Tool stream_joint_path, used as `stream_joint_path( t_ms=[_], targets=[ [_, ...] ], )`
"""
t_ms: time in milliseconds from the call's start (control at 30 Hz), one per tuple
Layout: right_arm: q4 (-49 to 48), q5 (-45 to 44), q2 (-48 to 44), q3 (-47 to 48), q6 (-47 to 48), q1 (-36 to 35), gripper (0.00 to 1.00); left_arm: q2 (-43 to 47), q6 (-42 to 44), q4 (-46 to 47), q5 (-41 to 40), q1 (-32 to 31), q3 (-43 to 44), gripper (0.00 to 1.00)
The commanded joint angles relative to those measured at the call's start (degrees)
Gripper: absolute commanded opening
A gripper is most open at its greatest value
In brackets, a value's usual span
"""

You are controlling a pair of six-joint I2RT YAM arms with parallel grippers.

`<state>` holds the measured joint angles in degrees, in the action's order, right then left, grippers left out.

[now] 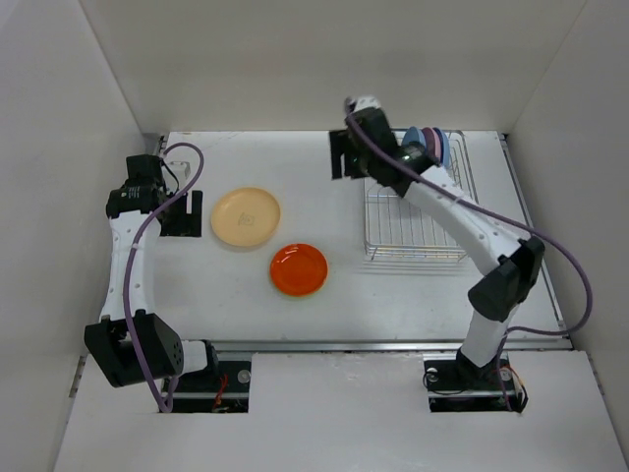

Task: Unload the plates from the dish rack

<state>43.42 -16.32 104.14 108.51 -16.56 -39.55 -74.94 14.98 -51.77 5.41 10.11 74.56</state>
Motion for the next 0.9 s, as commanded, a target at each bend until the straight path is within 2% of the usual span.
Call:
stream_joint_path(
  t_ms=[0,33,133,367,600,633,767,800,867],
  targets=[
    [6.66,-21.09,-0.7,6.43,-6.72,5.79,0.75,1.81,0.93,-0.61,-0.31,-0.09,0.14,0.74],
    [8.24,-25.65,0.44,9.93,-7.87,8.67,0.75,1.81,0.93,-0.61,-0.31,-0.09,0.14,0.74],
    [8.96,-23.17,3.96,12.51,-7.88,13.95,0.75,1.81,0.93,-0.61,0.3,-0.09,0.14,0.74],
    [3.87,-21.39,9.59,11.9,-8.49,19.15,0.65,1.81,0.93,-1.14,0.3,-0.09,0.67,0.74],
    [2.55,-18.49,14.51,10.06,-9.02,21.09,0.59,1.81,0.93,-1.14,0.3,-0.09,0.67,0.74],
    [2.55,-18.49,15.04,9.36,-9.02,21.09,0.57,1.81,0.93,-1.66,0.3,-0.09,0.67,0.74],
    [2.02,-19.02,15.75,7.86,-9.55,21.09,0.36,1.81,0.93,-1.67,0.3,-0.09,0.67,0.74],
    [1.41,-19.02,15.75,7.34,-9.55,21.09,0.27,1.81,0.93,-1.67,0.3,-0.09,0.67,0.74],
    [1.41,-20.24,15.14,7.33,-9.55,21.09,0.16,1.81,0.93,-1.67,0.3,-0.09,0.67,0.74]
  ],
)
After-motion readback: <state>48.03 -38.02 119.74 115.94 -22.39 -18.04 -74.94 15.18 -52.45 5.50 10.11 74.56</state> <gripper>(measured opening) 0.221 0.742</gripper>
